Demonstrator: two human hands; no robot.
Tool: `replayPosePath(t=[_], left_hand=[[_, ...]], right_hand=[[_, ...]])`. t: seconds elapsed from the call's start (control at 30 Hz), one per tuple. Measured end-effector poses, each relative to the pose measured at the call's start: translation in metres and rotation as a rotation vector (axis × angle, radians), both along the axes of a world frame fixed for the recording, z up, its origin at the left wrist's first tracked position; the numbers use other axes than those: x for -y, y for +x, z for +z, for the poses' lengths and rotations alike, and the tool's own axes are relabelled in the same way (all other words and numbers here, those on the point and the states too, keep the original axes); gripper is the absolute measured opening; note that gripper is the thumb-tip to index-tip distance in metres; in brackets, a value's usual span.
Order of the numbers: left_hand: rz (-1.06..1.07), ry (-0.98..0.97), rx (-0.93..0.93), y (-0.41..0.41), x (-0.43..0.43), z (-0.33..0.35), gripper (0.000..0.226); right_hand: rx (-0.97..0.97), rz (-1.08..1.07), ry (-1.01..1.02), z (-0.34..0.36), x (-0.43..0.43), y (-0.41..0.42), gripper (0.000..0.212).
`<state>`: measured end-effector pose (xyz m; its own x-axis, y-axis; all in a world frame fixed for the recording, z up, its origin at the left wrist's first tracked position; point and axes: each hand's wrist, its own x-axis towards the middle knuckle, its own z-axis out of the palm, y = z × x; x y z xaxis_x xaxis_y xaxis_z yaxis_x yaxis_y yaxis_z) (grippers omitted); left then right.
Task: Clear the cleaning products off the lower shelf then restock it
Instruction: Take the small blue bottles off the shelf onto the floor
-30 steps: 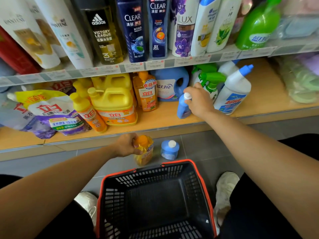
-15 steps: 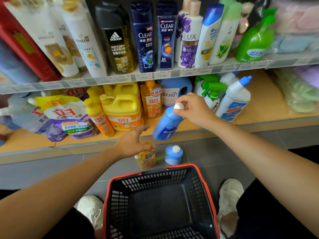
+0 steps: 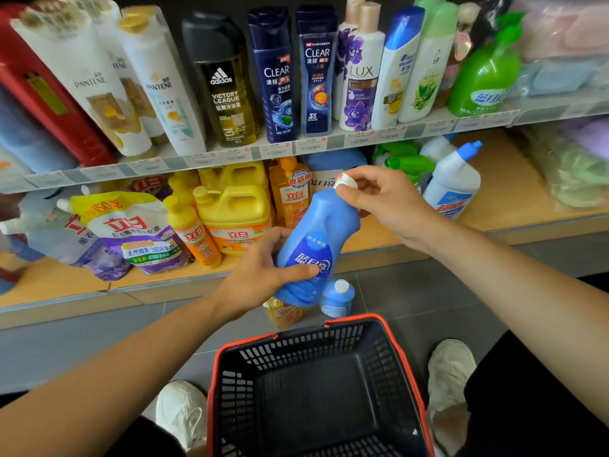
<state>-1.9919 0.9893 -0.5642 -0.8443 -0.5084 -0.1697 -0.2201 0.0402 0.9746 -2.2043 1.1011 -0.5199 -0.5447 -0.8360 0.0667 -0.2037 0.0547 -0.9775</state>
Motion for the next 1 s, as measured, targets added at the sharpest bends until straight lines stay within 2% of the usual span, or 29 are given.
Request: replayPosePath(t=[0.07, 0.17, 0.27, 0.37, 0.47, 0.53, 0.6, 0.73, 0.8, 0.93, 1.0], left_hand=[[-0.001, 0.123, -0.020, 0.001, -0.006, 0.003, 0.056], [-0.008, 0.265, -0.025, 0.003, -0.011, 0.004, 0.055], [-0.027, 0.358, -0.010, 0.004, -0.012, 0.003, 0.060], [-0.061, 0.458, -0.022, 0.005, -0.012, 0.002, 0.061], [-0.103, 0.563, -0.059, 0.006, -0.014, 0.004, 0.071], [-0.085, 0.594, -0.085, 0.005, -0.015, 0.004, 0.065], [-0.050, 0.578, -0.105, 0.003, -0.017, 0.003, 0.057], [-0.025, 0.465, -0.094, 0.002, -0.017, 0.004, 0.058], [-0.006, 0.342, -0.066, 0.002, -0.013, 0.009, 0.055], [0.131, 0.126, -0.128, 0.003, -0.001, 0.028, 0.049], [0.123, -0.054, -0.205, 0.006, 0.003, 0.036, 0.044]], right_hand=[[0.092, -0.007, 0.018, -0.003, -0.001, 0.004, 0.005], [0.343, 0.044, 0.003, -0.008, -0.002, 0.015, 0.017], [0.443, 0.077, -0.033, -0.007, -0.003, 0.019, 0.030], [0.474, 0.132, -0.061, -0.004, -0.007, 0.019, 0.036], [0.460, 0.171, -0.066, -0.005, -0.009, 0.025, 0.055], [0.481, 0.139, -0.057, -0.008, -0.010, 0.033, 0.060], [0.478, 0.116, -0.033, -0.012, -0.011, 0.041, 0.059], [0.459, 0.131, -0.068, -0.017, -0.012, 0.045, 0.058], [0.371, 0.144, -0.098, -0.018, -0.013, 0.044, 0.052], [-0.080, 0.141, 0.003, -0.021, -0.015, 0.042, 0.060], [-0.237, 0.169, 0.062, -0.021, -0.015, 0.041, 0.061]])
